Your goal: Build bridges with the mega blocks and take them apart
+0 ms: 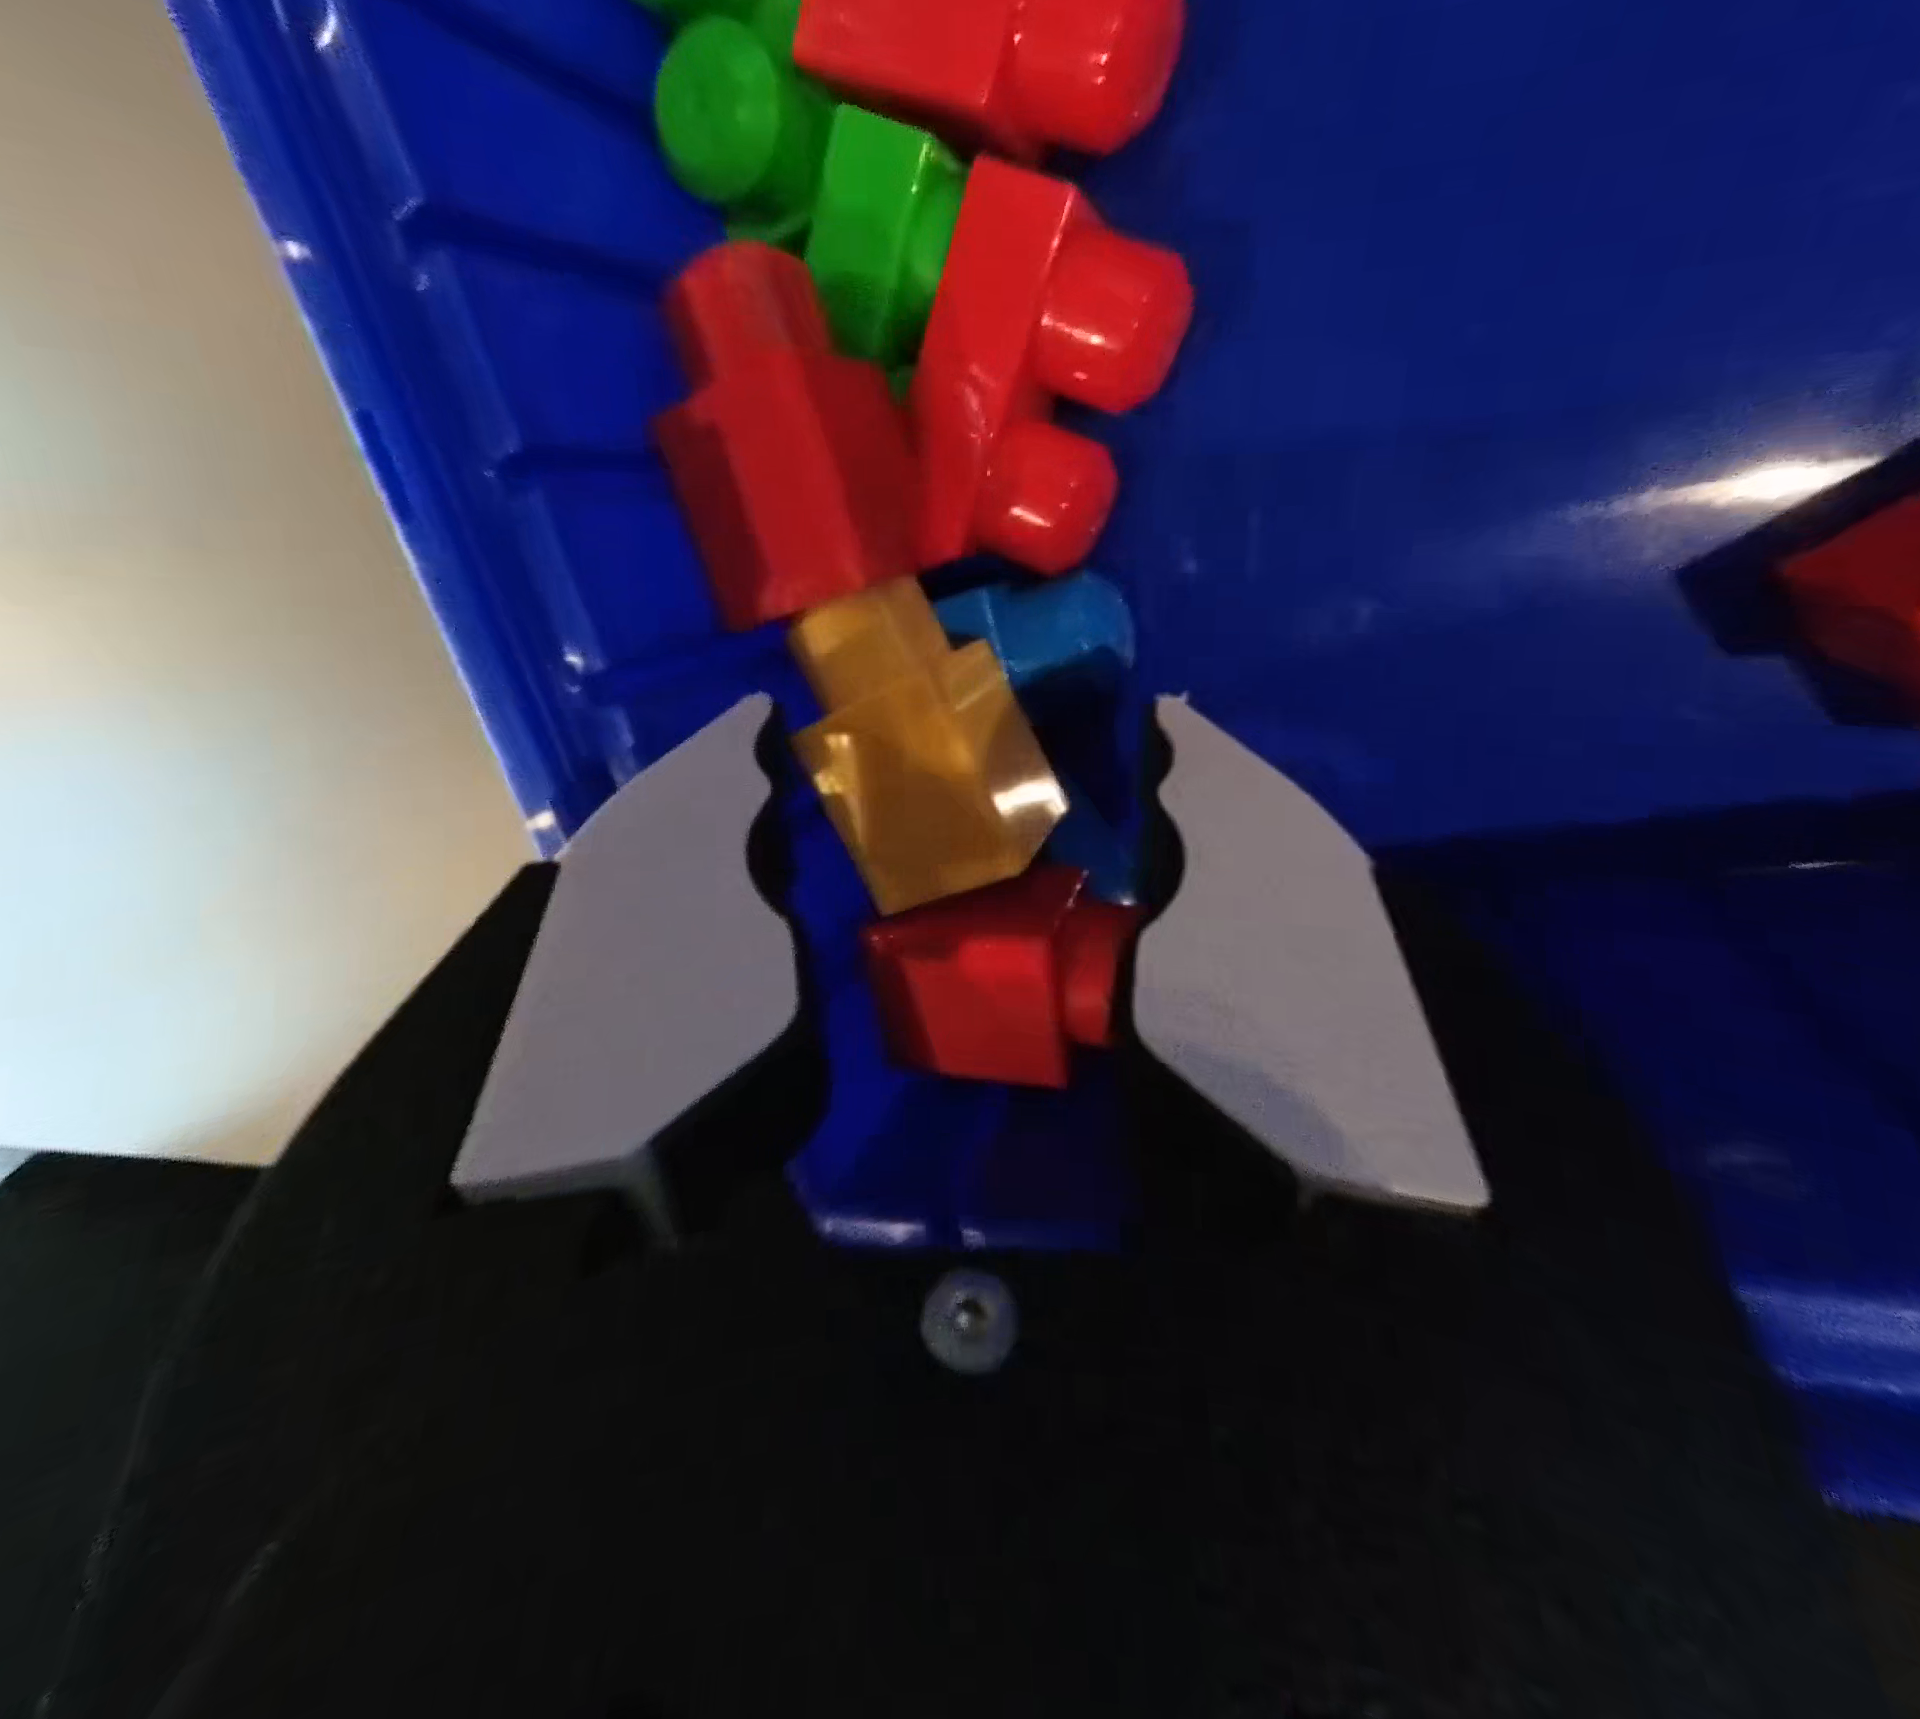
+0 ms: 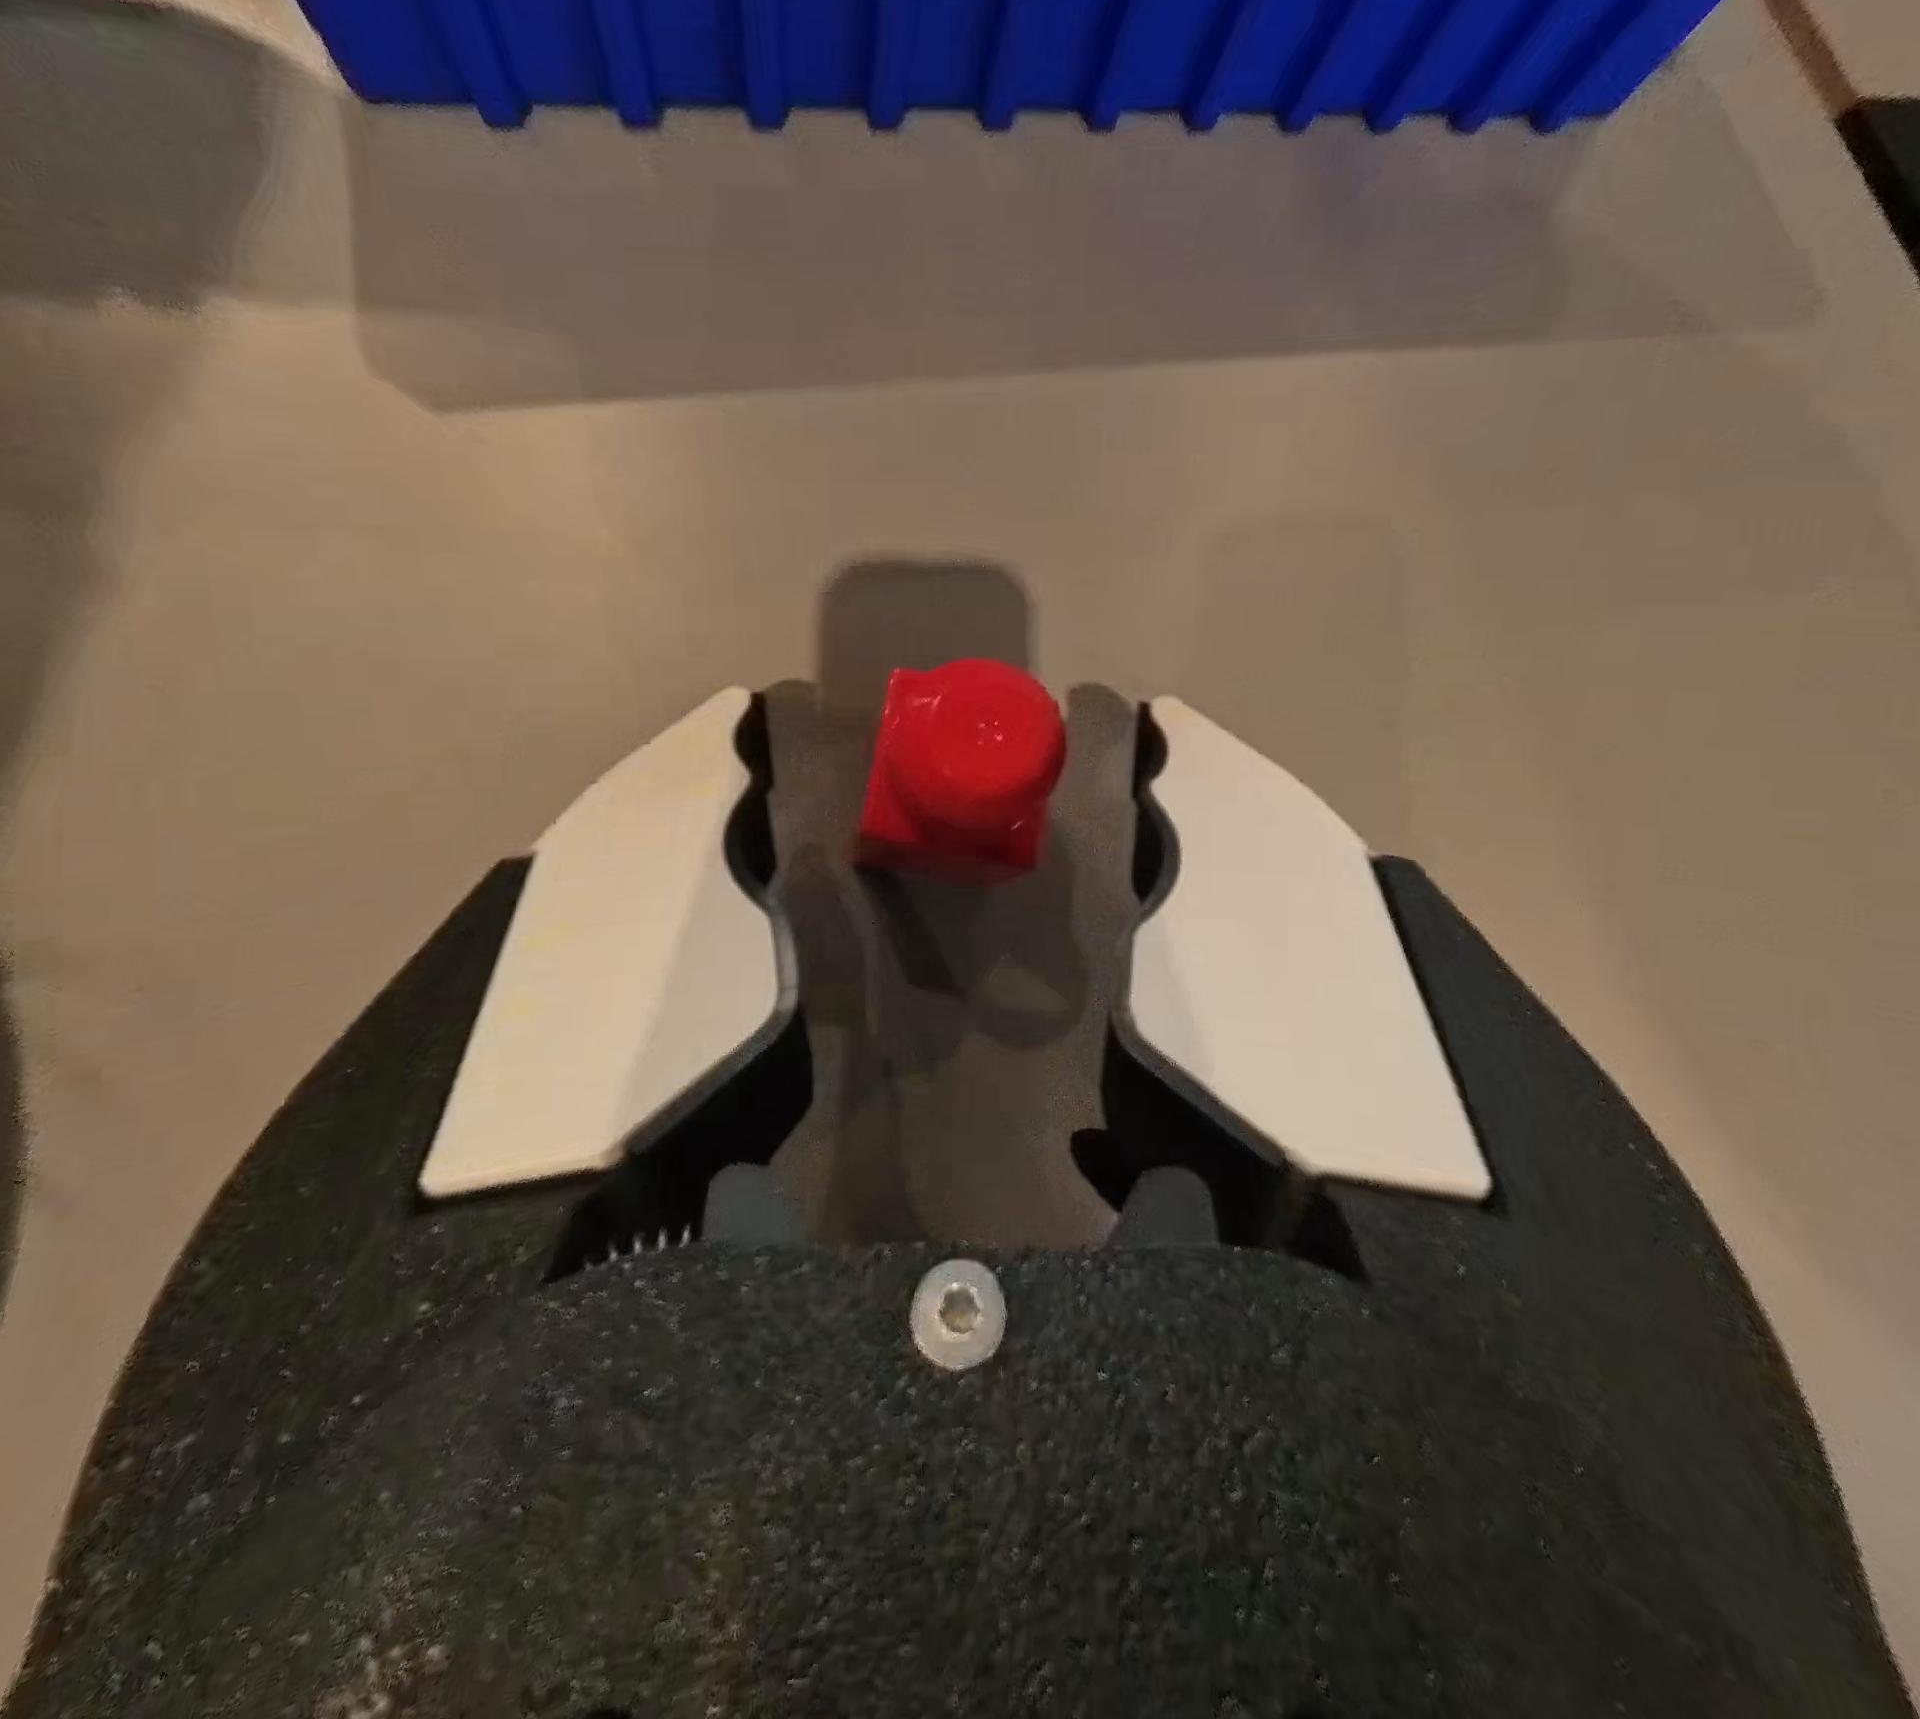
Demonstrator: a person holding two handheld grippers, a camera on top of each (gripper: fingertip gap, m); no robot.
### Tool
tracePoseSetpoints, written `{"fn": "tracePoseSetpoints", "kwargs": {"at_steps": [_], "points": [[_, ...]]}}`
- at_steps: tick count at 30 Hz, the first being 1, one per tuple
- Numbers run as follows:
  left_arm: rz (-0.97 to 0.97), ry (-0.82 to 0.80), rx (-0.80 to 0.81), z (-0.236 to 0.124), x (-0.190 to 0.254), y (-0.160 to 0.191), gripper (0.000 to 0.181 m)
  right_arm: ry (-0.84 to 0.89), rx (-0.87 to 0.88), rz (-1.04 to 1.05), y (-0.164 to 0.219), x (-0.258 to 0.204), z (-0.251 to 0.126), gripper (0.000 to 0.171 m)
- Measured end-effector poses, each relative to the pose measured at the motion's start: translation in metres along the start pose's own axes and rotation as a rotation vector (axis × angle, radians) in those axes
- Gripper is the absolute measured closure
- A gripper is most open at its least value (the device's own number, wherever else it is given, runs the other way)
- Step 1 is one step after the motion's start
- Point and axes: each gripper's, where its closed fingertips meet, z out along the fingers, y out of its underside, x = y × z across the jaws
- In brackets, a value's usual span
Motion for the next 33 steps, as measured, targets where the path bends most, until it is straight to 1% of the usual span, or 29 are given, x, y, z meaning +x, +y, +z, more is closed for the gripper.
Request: {"fn": "tracePoseSetpoints", "kwargs": {"at_steps": [1,3,6,8,9,10,12,15,17,18,19,21,22,23,25,28,29,33], "points": [[0.011,-0.016,-0.016,0.001,-0.002,0.001,0.121,0.008,0.027,0.010,-0.003,0.002,-0.003,0.100],[0.028,-0.045,-0.045,0.003,-0.005,0.001,0.127,0.026,0.087,0.030,-0.010,0.007,-0.010,0.100],[0.049,-0.058,-0.094,0.004,-0.008,0.003,0.136,0.028,0.179,0.078,-0.018,0.013,-0.021,0.104],[0.059,-0.035,-0.102,0.006,-0.005,-0.001,0.132,0.021,0.240,0.118,-0.023,0.016,-0.028,0.105],[0.067,-0.022,-0.080,0.006,-0.002,-0.006,0.124,0.021,0.271,0.132,-0.026,0.018,-0.032,0.106],[0.080,-0.014,-0.044,0.005,0.000,-0.014,0.123,0.021,0.296,0.145,-0.028,0.019,-0.035,0.108],[0.123,0.015,0.075,-0.003,0.008,-0.038,0.125,0.025,0.333,0.167,-0.031,0.023,-0.040,0.110],[0.177,0.034,0.279,-0.020,0.011,-0.089,0.128,0.043,0.368,0.181,-0.033,0.028,-0.044,0.111],[0.178,0.060,0.366,-0.025,0.008,-0.124,0.130,0.063,0.382,0.181,-0.033,0.031,-0.045,0.111],[0.170,0.097,0.384,-0.022,0.007,-0.140,0.128,0.070,0.388,0.179,-0.032,0.032,-0.045,0.112],[0.157,0.148,0.377,-0.015,0.008,-0.153,0.121,0.075,0.391,0.179,-0.032,0.033,-0.045,0.112],[0.125,0.225,0.316,0.008,0.006,-0.173,0.090,0.086,0.396,0.180,-0.031,0.035,-0.045,0.114],[0.120,0.221,0.282,0.023,0.001,-0.181,0.080,0.088,0.395,0.183,-0.030,0.036,-0.045,0.114],[0.126,0.191,0.262,0.036,-0.007,-0.187,0.076,0.088,0.393,0.187,-0.029,0.036,-0.044,0.114],[0.142,0.143,0.250,0.057,-0.017,-0.198,0.081,0.085,0.394,0.196,-0.028,0.037,-0.044,0.114],[0.138,0.175,0.225,0.073,-0.014,-0.207,0.090,0.100,0.400,0.196,-0.026,0.040,-0.046,0.114],[0.148,0.161,0.212,0.078,-0.015,-0.209,0.094,0.104,0.403,0.197,-0.027,0.041,-0.047,0.115],[0.237,0.040,0.142,0.095,-0.025,-0.209,0.111,0.096,0.438,0.225,-0.028,0.044,-0.050,0.115]]}}
